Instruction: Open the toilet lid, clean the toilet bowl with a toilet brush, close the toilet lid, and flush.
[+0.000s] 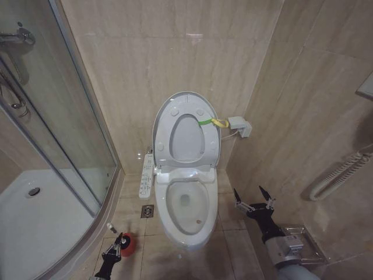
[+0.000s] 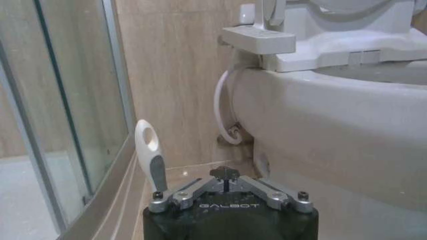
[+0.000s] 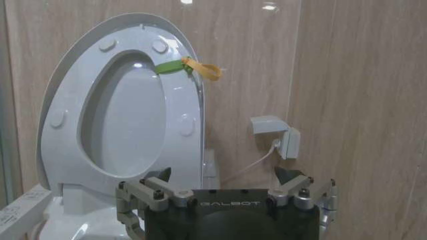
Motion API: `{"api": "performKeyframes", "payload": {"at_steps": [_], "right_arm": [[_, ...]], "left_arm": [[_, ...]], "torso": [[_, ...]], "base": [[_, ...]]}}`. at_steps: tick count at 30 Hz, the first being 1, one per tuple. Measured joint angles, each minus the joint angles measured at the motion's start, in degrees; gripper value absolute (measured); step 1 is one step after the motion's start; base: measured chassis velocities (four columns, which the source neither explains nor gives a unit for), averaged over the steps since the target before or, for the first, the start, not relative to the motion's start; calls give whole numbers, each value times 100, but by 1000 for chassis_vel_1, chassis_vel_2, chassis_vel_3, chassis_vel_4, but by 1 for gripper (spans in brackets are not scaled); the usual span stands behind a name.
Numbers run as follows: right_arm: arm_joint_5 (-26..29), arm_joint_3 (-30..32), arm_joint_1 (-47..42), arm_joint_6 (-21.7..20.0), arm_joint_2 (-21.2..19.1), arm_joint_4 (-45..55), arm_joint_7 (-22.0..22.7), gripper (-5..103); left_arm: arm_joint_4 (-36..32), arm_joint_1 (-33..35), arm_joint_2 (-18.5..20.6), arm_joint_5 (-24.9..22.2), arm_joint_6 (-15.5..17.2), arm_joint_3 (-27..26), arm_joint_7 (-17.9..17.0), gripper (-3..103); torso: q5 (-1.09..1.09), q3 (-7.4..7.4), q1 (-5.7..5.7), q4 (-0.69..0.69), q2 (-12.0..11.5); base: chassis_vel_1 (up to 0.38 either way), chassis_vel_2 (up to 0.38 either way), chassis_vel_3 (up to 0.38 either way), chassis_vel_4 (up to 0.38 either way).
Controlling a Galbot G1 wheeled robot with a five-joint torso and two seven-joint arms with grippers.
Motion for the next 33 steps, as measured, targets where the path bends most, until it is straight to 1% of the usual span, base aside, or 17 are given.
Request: {"api": "performKeyframes", "payload": {"at_steps": [2, 5, 9, 10, 16, 17, 19, 24, 25, 32, 33], "right_arm": [[0, 0, 0, 0, 0, 0, 0, 100], [0, 0, 0, 0, 0, 0, 0, 100], [0, 0, 0, 0, 0, 0, 0, 100], [0, 0, 0, 0, 0, 0, 0, 100], [0, 0, 0, 0, 0, 0, 0, 100], [0, 0, 0, 0, 0, 0, 0, 100], [0, 0, 0, 0, 0, 0, 0, 100], [0, 0, 0, 0, 0, 0, 0, 100], [0, 0, 0, 0, 0, 0, 0, 100], [0, 0, 0, 0, 0, 0, 0, 100], [0, 0, 0, 0, 0, 0, 0, 100]], "left_arm": [[-12, 9, -9, -2, 0, 6, -54, 0], [-96, 66, -41, -11, 16, 48, -276, 0], [-190, 124, -72, -12, 40, 76, -323, 0], [-218, 143, -83, -12, 49, 84, -330, 12], [-288, 208, -124, -16, 61, 92, -381, 12], [-301, 221, -129, -16, 61, 91, -413, 39], [-318, 236, -136, -18, 61, 88, -446, 39], [-512, 374, -225, -5, 108, 84, -656, 39], [-564, 411, -256, -2, 136, 74, -724, 66], [-717, 569, -319, -8, 184, -36, -847, 66], [-732, 589, -324, -11, 184, -73, -874, 92]], "torso": [[0, 0, 0, 0, 0], [0, 0, 0, 0, 0], [0, 0, 0, 0, 0], [0, 0, 0, 0, 0], [0, 0, 0, 0, 0], [0, 0, 0, 0, 0], [0, 0, 0, 0, 0], [0, 0, 0, 0, 0], [0, 0, 0, 0, 0], [0, 0, 0, 1, 0], [0, 0, 0, 1, 0]], "base": [[0, 0, 0, 0], [0, 0, 0, 0], [0, 0, 0, 0], [0, 0, 0, 0], [0, 0, 0, 0], [0, 0, 0, 0], [0, 0, 0, 0], [0, 0, 0, 0], [0, 0, 0, 0], [0, 0, 0, 0], [0, 0, 0, 0]]}}
